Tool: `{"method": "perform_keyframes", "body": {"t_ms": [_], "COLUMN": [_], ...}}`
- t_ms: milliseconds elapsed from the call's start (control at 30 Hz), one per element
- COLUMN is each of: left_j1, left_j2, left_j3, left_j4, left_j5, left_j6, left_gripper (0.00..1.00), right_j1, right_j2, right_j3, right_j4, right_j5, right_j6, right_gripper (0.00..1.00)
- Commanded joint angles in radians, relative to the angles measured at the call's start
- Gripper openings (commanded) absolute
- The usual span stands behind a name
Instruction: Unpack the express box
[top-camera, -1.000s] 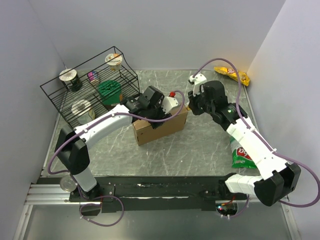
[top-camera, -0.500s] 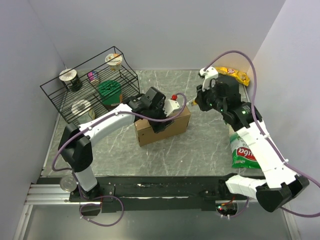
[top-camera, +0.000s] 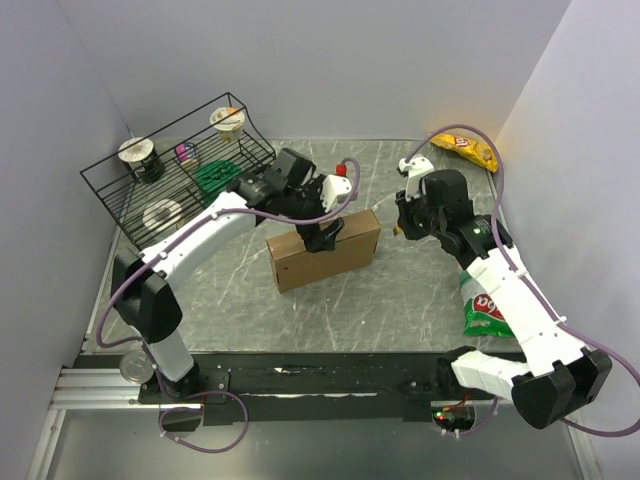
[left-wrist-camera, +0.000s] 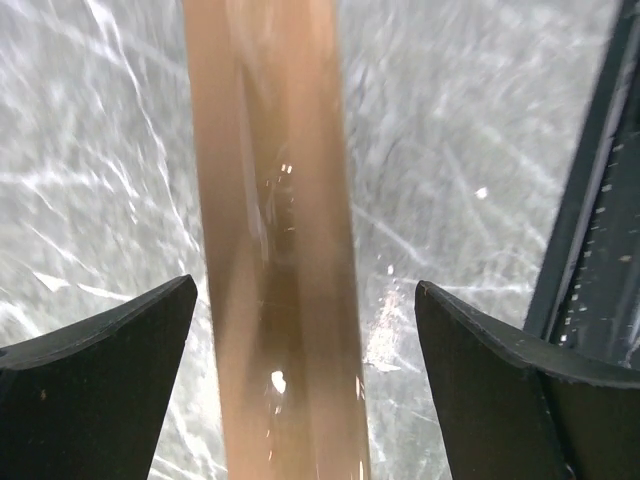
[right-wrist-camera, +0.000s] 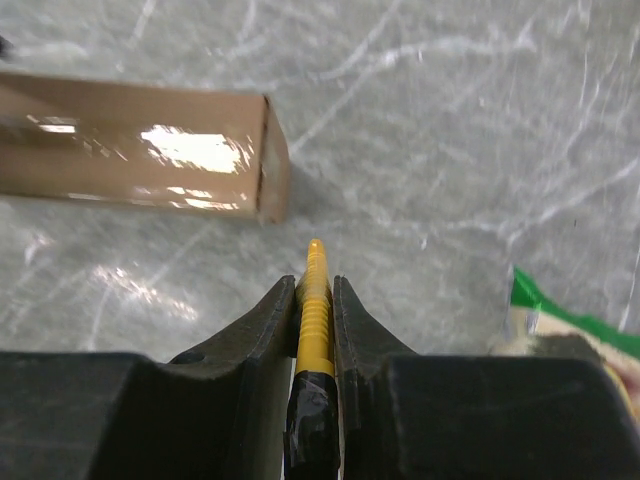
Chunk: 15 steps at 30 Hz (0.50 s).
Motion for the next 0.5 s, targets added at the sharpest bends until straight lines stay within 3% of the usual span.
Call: {"method": "perform_keyframes", "body": {"t_ms": [0,100,167,233,333,467], "left_j1": [0.048,0.168,0.25,0.287,0.345,0.404], "left_j2": [-0.132,-0.177,-0.213,-0.258,-0.29,-0.322], "left_j3": [0.092,0.073,0.021,-0.062,-0.142,-0.262], "left_j4": [0.009,0.08,0.114,0.134,0.096,0.066], "left_j5": [0.128,0.107,-0.008,-0.178,-0.293,-0.331], "left_j6": [0.017,-0.109,-0.144,-0.134,-0.131,-0.166], "left_gripper": [0.96,0.96,0.97,0.98,0.99,0.97], "right_j1": [-0.013,-0.012,-0.013,-0.012,-0.01,-0.001], "right_j2": [-0.054,-0.068,-0.065,-0.061,-0.045,-0.016], "right_j3": [-0.015,-0.046,-0.067,-0.077,-0.083,-0.084], "right_j4": [-0.031,-0.041,-0.039,-0.035,-0.028,-0.018], "right_j5": [0.037,0.03,0.02,-0.048,-0.114,-0.136], "right_j6": [0.013,0.026,0.035,0.043,0.043,0.04], "right_gripper": [0.0,0.0,0.0,0.0,0.0,0.0]}}
